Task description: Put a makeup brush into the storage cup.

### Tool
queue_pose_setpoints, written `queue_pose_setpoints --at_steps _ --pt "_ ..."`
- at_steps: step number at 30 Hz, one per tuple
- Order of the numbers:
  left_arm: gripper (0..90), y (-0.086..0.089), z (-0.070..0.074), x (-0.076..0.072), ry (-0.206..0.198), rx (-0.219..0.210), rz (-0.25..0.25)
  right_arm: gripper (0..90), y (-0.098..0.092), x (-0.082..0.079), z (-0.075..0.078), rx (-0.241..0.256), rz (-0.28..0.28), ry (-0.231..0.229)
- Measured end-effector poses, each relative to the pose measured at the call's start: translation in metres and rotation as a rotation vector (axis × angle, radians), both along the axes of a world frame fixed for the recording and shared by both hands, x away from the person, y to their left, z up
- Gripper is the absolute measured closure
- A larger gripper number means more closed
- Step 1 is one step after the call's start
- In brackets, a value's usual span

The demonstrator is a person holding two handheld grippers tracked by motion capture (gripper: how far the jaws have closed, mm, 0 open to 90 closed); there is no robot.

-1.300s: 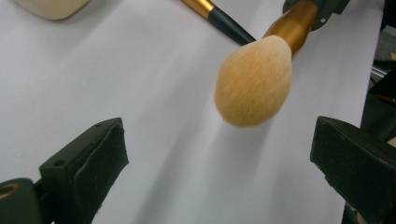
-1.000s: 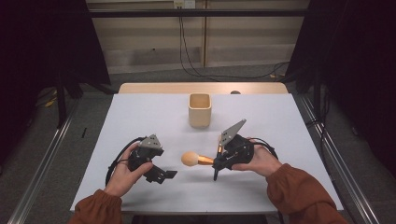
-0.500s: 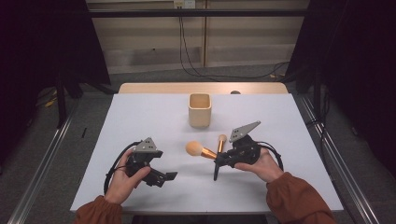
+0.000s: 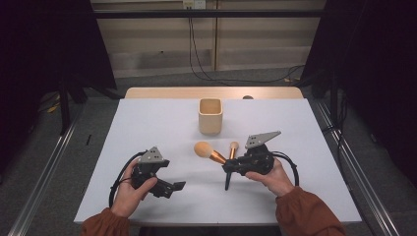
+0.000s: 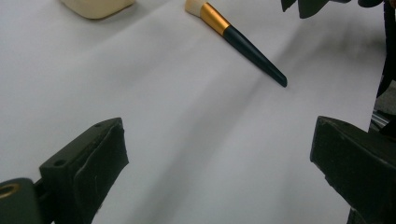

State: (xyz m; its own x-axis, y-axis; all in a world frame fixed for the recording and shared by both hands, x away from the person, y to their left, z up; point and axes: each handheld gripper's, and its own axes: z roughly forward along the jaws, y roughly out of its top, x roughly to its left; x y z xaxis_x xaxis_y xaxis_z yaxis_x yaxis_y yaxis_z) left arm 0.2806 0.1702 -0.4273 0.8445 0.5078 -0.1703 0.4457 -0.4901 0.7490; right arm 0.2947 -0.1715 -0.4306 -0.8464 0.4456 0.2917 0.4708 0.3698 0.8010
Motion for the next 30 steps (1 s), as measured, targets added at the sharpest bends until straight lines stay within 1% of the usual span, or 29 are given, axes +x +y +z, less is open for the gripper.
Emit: queue_pose_setpoints --at_steps 4,7,12,14,16,19,20,21,22,25,28,29,30 --pt "3.7 0.0 -0.002 0.0 0.004 0.0 0.004 75.3 0.0 -0.002 0.0 0.036 -0.01 -0.019" --pt "3.7 0.0 -0.003 -0.001 0.002 -0.003 0.007 75.3 -0.001 -0.003 0.0 0.063 -0.017 -0.044" --pt "3.7 0.0 -0.003 -0.001 -0.002 -0.002 0.012 75.3 -0.002 -0.007 -0.001 0.108 -0.008 -0.087" --pt "3.7 0.001 -0.003 -0.002 -0.012 -0.004 0.022 75.3 -0.002 -0.007 -0.001 0.111 -0.013 -0.105" --pt "3.7 0.001 -0.002 -0.003 -0.016 -0.008 0.02 75.2 -0.001 -0.008 0.0 0.117 -0.017 -0.119" --pt "3.7 0.003 -0.002 -0.003 -0.023 -0.014 0.028 75.2 -0.001 -0.01 0.002 0.141 -0.023 -0.138" --pt "3.7 0.003 -0.003 -0.003 -0.02 -0.034 0.042 75.2 -0.001 -0.011 0.002 0.152 -0.025 -0.148" --pt "3.7 0.004 -0.003 -0.003 -0.016 -0.045 0.045 75.3 -0.002 -0.012 0.002 0.176 -0.036 -0.165" --pt "3.7 0.004 -0.003 -0.003 -0.017 -0.052 0.048 75.2 -0.002 -0.012 0.003 0.193 -0.034 -0.178" --pt "3.7 0.005 -0.002 -0.004 -0.026 -0.068 0.055 75.2 -0.002 -0.014 0.005 0.215 -0.034 -0.222" --pt "3.7 0.005 -0.001 -0.005 -0.046 -0.073 0.067 75.2 -0.002 -0.015 0.005 0.238 -0.039 -0.248" --pt "3.7 0.005 -0.002 -0.005 -0.054 -0.084 0.069 75.2 -0.002 -0.015 0.005 0.252 -0.037 -0.247" --pt "4.0 0.005 -0.001 -0.005 -0.068 -0.081 0.074 75.2 -0.002 -0.015 0.005 0.258 -0.039 -0.248"
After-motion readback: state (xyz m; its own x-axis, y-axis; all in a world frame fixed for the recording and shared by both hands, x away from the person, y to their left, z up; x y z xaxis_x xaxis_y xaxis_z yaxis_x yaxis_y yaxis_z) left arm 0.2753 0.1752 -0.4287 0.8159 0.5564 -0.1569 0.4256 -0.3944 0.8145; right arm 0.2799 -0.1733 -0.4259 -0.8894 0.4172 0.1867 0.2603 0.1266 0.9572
